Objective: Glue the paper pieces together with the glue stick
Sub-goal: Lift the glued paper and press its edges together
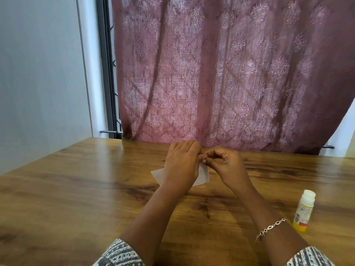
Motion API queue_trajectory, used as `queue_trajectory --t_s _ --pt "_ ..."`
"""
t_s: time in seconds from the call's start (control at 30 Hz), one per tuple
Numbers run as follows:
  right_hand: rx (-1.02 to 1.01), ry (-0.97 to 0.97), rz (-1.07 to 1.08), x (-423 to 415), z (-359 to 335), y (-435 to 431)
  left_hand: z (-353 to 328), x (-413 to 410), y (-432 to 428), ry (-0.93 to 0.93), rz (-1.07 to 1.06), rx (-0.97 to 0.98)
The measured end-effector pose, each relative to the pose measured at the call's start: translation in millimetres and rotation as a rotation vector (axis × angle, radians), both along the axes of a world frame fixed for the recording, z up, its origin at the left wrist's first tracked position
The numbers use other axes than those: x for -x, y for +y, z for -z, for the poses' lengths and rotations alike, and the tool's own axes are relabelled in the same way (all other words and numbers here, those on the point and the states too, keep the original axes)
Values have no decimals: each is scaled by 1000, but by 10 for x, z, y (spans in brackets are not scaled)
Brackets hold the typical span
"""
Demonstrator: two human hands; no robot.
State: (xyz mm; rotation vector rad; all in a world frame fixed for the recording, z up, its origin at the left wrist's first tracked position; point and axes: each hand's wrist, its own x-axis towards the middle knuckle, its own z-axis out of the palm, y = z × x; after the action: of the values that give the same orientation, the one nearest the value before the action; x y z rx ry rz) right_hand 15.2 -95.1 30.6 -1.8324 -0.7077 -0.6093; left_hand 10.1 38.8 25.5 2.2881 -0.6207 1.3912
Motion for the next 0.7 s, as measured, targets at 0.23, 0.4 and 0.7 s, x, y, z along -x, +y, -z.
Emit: queue_trajectory --t_s 0.23,0.4,0.7 --pt "11 -8 -6 -39 32 -15 -5 28 -15 -74 -124 -108" --pt "1 4 -12 -82 40 -27 8 19 -5 -59 -116 -107" --pt "65 65 -5 -66 32 -32 -38 72 13 -60 8 112"
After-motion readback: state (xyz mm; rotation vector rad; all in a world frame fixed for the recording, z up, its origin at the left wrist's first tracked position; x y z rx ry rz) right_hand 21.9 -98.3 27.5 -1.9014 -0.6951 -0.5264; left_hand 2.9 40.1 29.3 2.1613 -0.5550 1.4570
